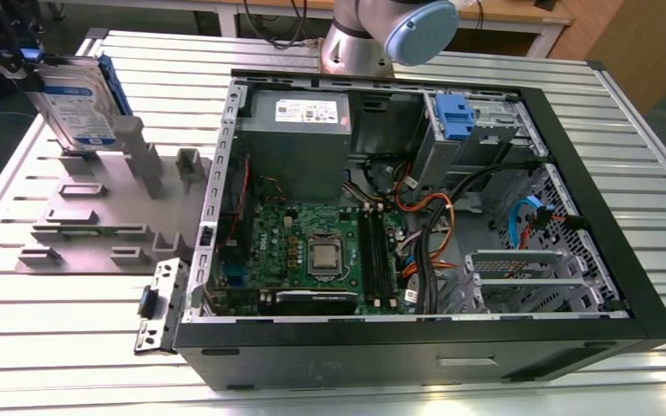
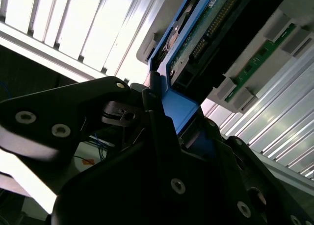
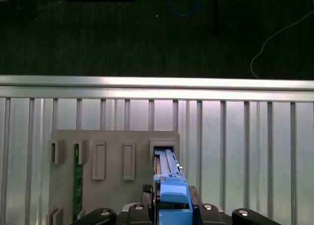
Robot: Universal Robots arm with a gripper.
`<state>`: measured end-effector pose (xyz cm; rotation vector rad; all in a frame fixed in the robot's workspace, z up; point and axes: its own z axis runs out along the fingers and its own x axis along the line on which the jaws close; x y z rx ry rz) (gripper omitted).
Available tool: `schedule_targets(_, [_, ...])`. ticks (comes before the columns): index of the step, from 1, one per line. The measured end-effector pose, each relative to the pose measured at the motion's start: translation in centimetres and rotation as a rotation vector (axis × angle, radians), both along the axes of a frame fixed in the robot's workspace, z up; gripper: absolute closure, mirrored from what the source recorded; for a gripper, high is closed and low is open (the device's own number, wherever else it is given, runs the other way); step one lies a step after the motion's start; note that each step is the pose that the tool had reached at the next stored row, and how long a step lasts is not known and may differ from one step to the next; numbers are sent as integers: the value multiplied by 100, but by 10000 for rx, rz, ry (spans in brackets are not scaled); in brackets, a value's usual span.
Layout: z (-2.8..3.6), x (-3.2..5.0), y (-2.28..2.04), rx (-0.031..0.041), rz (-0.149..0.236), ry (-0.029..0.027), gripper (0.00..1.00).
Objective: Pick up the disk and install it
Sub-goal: 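Pick up the disk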
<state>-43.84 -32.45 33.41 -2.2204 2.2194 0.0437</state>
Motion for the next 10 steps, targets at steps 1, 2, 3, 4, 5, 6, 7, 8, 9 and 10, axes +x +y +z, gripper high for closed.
schedule_targets(1, [5,0,0,2,0,-4,64])
schedule_targets(2, [13,0,0,2,0,-4,64])
schedule_targets(3, [20,0,0,1,0,-4,64])
schedule_targets(4, [26,0,0,2,0,-5,64])
schedule_targets(5, [32,0,0,2,0,-6,64])
schedule_targets(6, [39,0,0,2,0,-5,64])
schedule_targets(7, [45,0,0,2,0,-5,64])
schedule_targets(8, [49,0,0,2,0,-6,64])
schedule_targets(9, [52,0,0,3,0,-7,64])
schedule_targets(10, [55,0,0,2,0,-6,64])
